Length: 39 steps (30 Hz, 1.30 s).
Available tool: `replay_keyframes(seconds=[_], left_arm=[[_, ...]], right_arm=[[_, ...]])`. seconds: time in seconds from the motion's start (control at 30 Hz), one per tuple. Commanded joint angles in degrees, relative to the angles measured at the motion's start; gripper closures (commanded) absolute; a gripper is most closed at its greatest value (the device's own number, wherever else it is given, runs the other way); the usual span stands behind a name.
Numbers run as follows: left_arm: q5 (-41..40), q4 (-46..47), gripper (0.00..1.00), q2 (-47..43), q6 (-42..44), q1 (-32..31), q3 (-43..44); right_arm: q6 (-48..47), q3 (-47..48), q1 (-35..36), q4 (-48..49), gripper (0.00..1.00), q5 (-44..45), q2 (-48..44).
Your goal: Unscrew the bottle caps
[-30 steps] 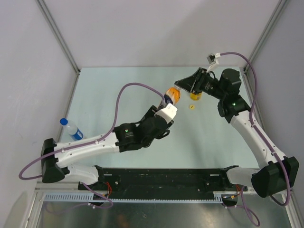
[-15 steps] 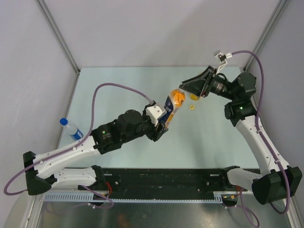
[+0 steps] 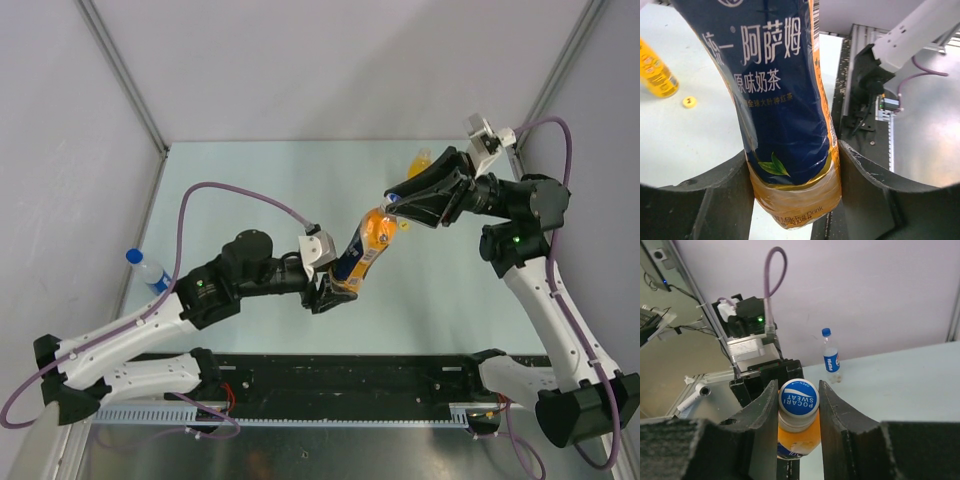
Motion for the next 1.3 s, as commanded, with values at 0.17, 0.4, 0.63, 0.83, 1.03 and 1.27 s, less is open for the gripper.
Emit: replay_keyframes(seconds=[0.17,0.4,0.63,0.83,1.03,1.27], left_arm=[[13.75,7.66,1.00,-1.06,3.34,-0.58,-0.29],[4.23,7.89,1.00,-3.58,2.69,-0.07,-3.42],[-1.28,7.83,1.00,-6.15,1.99,0.95,-6.76],[-3.46,7.83,1.00,-6.62,1.84,1.18,-8.10],[-4.77,7.80,1.00,-6.50,1.79,1.31,-8.52],[-6.35,7.81,1.00,-6.87,1.73,1.40,-8.91]], right_arm=[[0.48,-0.74,1.56,6.11,1.00,1.88,-0.01],[2.08,-0.71,1.23,4.55,0.83,4.83,0.13],[4.28,-0.68,1.21,7.09,0.27,4.21,1.01],[4.41,-0.71,1.13,6.84,0.06,4.68,1.26],[3.36,-0.73,1.21,5.07,0.04,5.40,1.46],[1.23,-0.68,1.67,2.65,0.04,5.65,1.50]])
